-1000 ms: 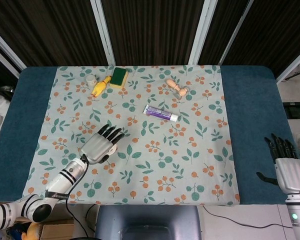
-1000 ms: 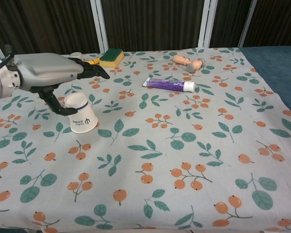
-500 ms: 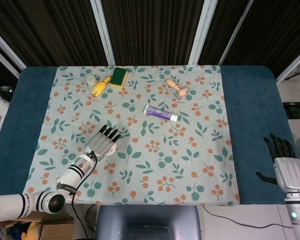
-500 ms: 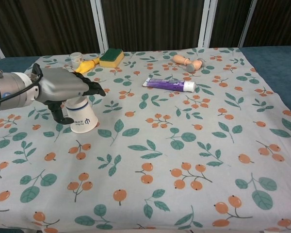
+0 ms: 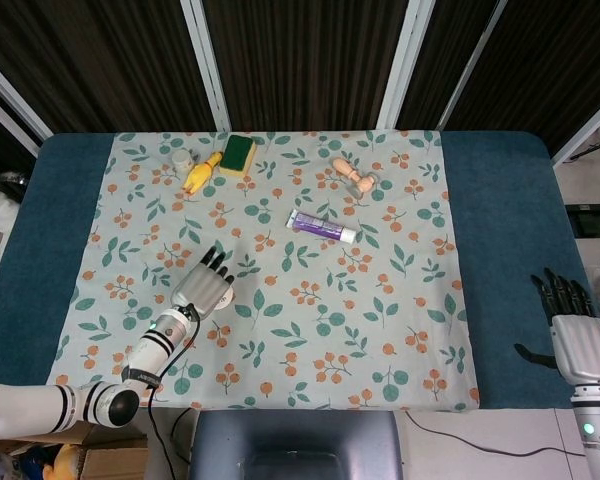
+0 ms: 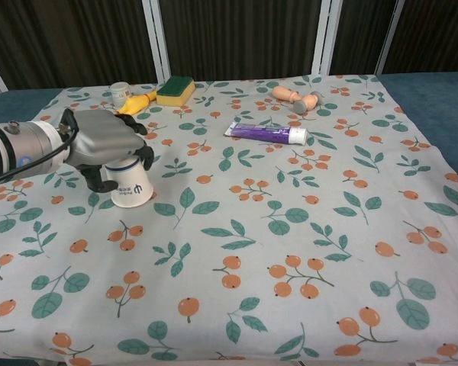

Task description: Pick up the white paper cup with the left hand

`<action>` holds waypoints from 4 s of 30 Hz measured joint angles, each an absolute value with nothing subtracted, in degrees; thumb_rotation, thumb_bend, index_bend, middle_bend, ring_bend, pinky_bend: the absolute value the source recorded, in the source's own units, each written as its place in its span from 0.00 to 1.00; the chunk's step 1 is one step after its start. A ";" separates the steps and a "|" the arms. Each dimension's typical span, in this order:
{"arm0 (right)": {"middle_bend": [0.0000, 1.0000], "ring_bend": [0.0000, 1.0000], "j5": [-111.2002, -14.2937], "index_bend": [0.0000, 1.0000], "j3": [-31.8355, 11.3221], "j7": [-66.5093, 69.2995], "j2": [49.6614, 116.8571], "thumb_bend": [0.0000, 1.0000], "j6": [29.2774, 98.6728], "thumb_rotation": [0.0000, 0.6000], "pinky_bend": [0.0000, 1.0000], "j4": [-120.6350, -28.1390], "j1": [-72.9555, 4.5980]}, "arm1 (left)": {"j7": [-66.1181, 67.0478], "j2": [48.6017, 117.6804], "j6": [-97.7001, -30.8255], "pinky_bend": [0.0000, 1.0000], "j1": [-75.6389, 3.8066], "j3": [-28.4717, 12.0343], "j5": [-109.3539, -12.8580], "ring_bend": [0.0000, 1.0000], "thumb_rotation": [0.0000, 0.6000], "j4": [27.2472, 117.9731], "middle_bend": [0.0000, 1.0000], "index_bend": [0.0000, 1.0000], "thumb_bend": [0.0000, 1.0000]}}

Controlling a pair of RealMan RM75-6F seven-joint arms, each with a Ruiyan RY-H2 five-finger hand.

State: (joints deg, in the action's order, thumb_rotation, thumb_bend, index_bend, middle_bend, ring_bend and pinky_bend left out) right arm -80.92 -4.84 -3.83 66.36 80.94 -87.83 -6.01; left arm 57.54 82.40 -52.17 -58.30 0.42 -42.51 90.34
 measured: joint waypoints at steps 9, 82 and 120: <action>0.00 0.00 -80.60 0.00 -4.96 -4.03 66.33 0.22 80.71 1.00 0.00 -87.95 -6.07 | 55.39 82.69 -54.03 0.00 -58.14 0.44 -44.60 0.09 1.00 90.30 0.41 0.44 0.44; 0.00 0.00 -79.24 0.00 -4.72 -3.35 67.49 0.22 77.97 1.00 0.00 -85.78 -6.94 | 54.17 89.66 -49.60 0.00 -54.97 -7.30 -47.29 0.00 1.00 81.77 0.00 0.00 0.33; 0.00 0.00 -77.70 0.00 -4.49 -3.36 66.41 0.22 75.56 1.00 0.00 -85.87 -7.43 | 37.45 90.07 -52.59 0.00 -56.64 -7.87 -46.55 0.00 1.00 80.58 0.29 0.41 0.42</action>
State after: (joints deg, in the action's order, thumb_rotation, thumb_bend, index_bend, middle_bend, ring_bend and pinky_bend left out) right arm -77.70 -4.49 -3.36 66.41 75.56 -85.87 -7.43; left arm 37.45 90.07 -52.59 -56.64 -7.87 -46.55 80.58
